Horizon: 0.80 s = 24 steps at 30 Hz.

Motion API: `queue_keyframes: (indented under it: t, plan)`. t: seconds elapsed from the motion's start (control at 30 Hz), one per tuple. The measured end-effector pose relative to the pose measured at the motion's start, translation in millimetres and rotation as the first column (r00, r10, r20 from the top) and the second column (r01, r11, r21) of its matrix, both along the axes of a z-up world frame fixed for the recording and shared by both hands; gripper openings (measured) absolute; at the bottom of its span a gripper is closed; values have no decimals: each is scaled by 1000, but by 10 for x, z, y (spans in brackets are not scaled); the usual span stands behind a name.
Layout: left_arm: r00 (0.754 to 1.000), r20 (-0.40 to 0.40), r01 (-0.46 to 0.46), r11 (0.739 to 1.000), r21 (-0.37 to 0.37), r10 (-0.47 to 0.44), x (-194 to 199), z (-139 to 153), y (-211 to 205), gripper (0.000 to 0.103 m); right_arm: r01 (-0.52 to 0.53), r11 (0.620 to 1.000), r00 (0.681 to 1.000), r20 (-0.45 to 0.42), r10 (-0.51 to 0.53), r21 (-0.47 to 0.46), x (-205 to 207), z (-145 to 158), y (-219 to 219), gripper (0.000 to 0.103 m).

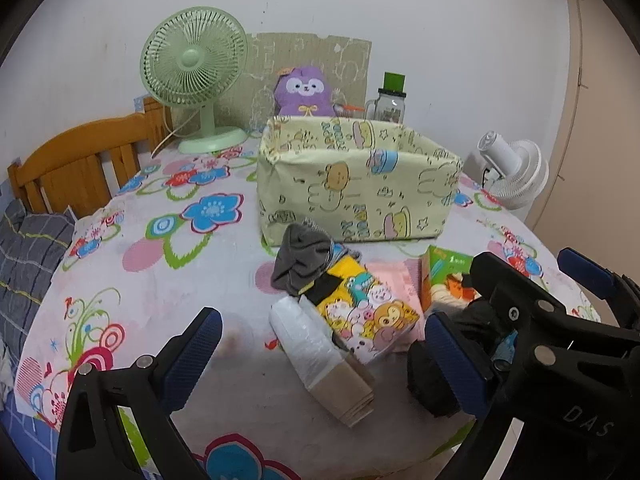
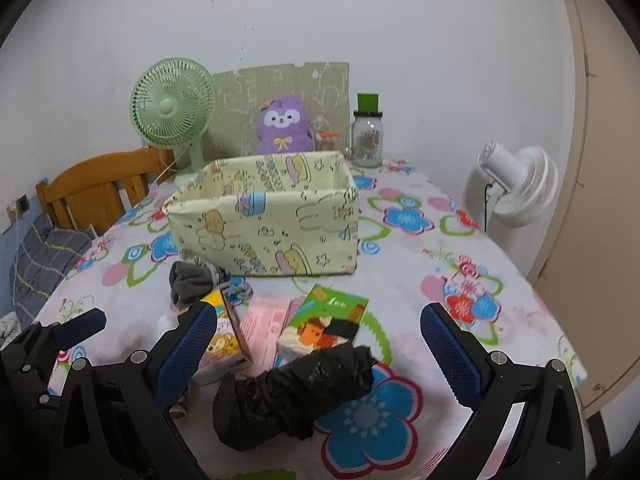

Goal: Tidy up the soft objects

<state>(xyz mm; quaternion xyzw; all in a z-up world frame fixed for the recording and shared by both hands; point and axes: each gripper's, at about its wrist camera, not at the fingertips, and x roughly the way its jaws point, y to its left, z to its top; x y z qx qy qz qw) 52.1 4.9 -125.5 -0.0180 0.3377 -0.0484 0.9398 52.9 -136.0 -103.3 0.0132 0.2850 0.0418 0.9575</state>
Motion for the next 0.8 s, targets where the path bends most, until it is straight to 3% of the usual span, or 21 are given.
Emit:
queue_keyframes:
  t: [0.63,0.8]
  plan:
    - [998,-62,-2,1000,16,3,49,-311,60,98,11,1000,993,-119,-8,27,122,-385,65,103]
    - [997,-74,15,1000,14,-14,83,-362,59,90,7,999,987,-158,1,53,162,-466,90,103]
